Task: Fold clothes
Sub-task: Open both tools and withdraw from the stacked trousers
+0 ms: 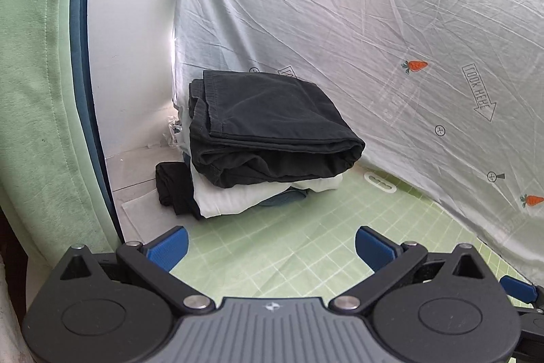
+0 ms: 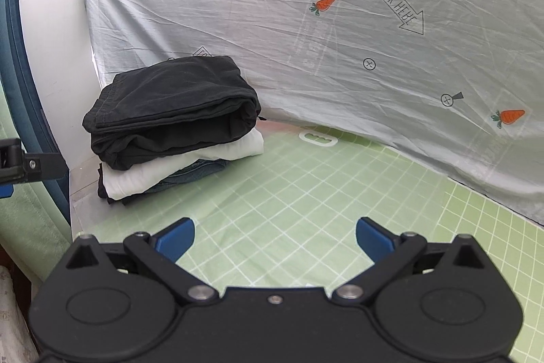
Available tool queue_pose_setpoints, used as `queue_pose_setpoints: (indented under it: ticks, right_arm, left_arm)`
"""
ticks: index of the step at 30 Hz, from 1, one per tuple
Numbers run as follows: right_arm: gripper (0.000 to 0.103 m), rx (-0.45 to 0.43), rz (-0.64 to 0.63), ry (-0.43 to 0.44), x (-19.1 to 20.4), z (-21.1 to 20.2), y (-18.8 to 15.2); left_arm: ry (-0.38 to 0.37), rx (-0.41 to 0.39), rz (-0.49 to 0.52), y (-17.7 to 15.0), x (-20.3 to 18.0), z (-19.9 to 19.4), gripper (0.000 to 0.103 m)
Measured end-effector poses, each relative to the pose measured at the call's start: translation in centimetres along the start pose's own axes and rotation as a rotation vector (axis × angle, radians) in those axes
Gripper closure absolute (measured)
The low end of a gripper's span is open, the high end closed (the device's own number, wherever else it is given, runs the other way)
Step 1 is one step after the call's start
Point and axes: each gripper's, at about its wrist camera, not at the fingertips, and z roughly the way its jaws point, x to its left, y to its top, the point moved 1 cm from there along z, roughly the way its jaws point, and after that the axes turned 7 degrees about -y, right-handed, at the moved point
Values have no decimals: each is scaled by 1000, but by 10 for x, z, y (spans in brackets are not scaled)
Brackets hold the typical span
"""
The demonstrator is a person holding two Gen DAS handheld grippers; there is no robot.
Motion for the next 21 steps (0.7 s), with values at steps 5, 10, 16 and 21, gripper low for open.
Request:
queue_pose_setpoints:
  ticks: [5, 10, 16, 21]
  right_arm:
    - [1, -2, -9, -15, -5, -10, -15]
    - [1, 13, 32, -30, -14, -14, -26]
    - [1, 1, 41, -50, -15, -18, -28]
    - [1, 1, 54, -57, -16, -18, -29]
  left_arm:
    - [-13, 33, 19, -19, -6, -4, 0]
    - [-27, 36, 42, -21, -10, -5, 0]
    - [-34, 38, 48, -19, -11, -3, 0]
    - [-39, 31, 53, -17, -12, -4, 0]
